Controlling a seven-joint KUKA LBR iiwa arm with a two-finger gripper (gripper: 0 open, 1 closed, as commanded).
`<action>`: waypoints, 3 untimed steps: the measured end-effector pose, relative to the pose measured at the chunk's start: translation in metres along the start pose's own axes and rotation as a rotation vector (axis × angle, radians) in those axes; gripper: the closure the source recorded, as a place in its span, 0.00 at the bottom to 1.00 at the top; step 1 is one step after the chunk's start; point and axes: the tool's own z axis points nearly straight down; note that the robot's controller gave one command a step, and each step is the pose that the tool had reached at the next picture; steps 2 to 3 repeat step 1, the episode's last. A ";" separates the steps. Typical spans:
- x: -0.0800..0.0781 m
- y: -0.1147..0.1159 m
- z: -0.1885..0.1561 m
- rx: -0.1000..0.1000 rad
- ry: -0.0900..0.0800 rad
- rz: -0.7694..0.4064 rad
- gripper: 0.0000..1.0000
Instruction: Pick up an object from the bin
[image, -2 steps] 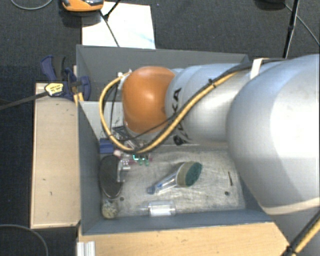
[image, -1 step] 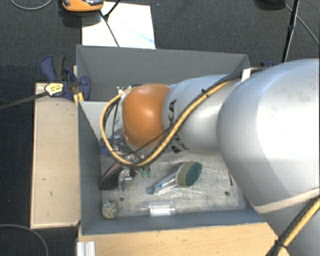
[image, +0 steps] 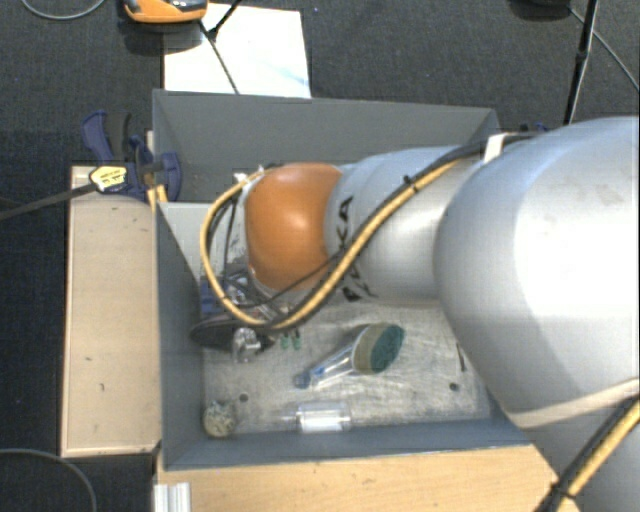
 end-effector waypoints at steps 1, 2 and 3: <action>-0.001 -0.006 -0.132 0.005 0.014 -0.061 1.00; -0.001 -0.006 -0.132 0.005 0.014 -0.061 1.00; -0.001 -0.006 -0.132 0.005 0.014 -0.061 1.00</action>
Offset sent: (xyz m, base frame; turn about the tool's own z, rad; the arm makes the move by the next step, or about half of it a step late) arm -0.0031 -0.0080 0.1269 -0.0632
